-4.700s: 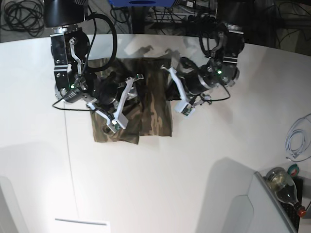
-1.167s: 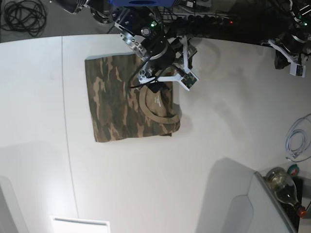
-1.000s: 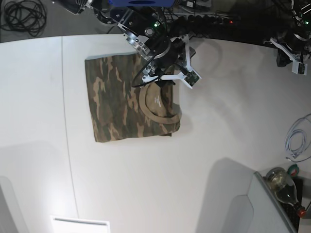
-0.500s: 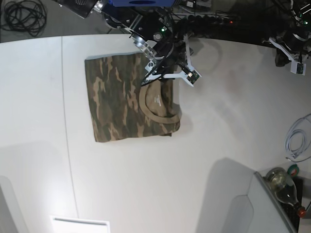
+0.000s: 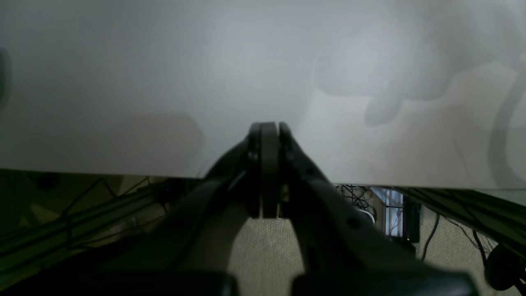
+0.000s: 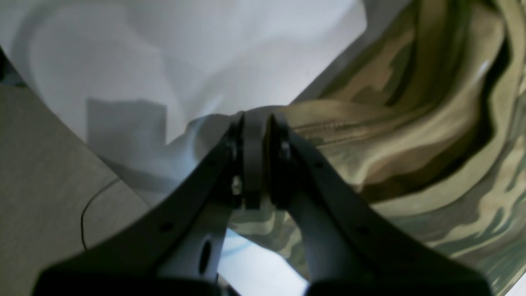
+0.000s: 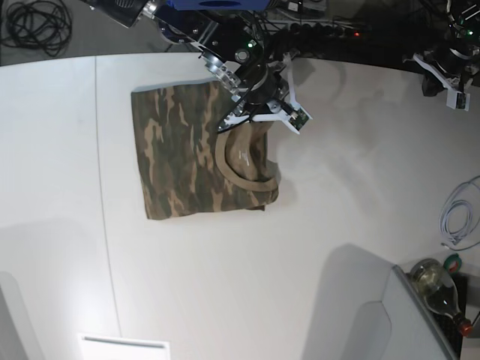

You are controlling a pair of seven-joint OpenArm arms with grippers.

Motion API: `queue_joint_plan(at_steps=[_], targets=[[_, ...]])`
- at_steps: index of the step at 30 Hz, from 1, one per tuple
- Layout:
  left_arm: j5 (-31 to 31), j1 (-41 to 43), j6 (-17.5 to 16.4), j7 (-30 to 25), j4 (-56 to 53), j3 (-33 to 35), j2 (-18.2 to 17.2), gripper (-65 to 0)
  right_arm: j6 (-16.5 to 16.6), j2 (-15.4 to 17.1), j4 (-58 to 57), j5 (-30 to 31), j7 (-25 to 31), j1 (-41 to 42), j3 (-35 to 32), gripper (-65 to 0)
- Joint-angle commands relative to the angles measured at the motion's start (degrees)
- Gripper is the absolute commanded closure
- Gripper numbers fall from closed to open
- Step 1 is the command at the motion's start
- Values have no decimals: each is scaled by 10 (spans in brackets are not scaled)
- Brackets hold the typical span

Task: Layout the t-shirt on the table in an organized manner, then fold the t-shirt properly
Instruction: 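Smooth the collar edge of the folded shirt with the right gripper, then grasp the collar with the left gripper and pull it flat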

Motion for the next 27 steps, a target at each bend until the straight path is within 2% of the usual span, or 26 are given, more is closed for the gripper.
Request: queue_joint_plan(at_steps=[1, 4, 12, 14, 17, 19, 21, 24, 27], targets=[[-6, 2, 3, -12, 10, -4, -10, 0, 12, -7, 17, -1, 25, -4, 1, -27], [-6, 1, 3, -12, 10, -3, -10, 0, 30, -6, 24, -1, 53, -13, 3, -27], [-6, 0, 3, -12, 10, -1, -10, 0, 31, -5, 20, -1, 57, -12, 3, -32], [-6, -1, 3, -12, 10, -1, -8, 0, 31, -7, 12, -1, 57, -12, 3, -72], [-6, -3, 3, -12, 10, 2, -6, 0, 31, -8, 17, -1, 57, -13, 3, -219], [-6, -3, 3, -12, 10, 25, -7, 0, 31, -7, 24, -1, 57, -14, 3, -285], [-6, -3, 3, -12, 14, 49, -7, 0, 28, -4, 52, -1, 57, -15, 3, -291], [-7, -3, 3, -12, 22, 84, -3, 0, 22, 31, 115, -2, 57, -22, 8, -291], [-32, 1, 3, -11, 70, 112, 25, 0, -18, 56, 167, -2, 57, -44, 68, -288]])
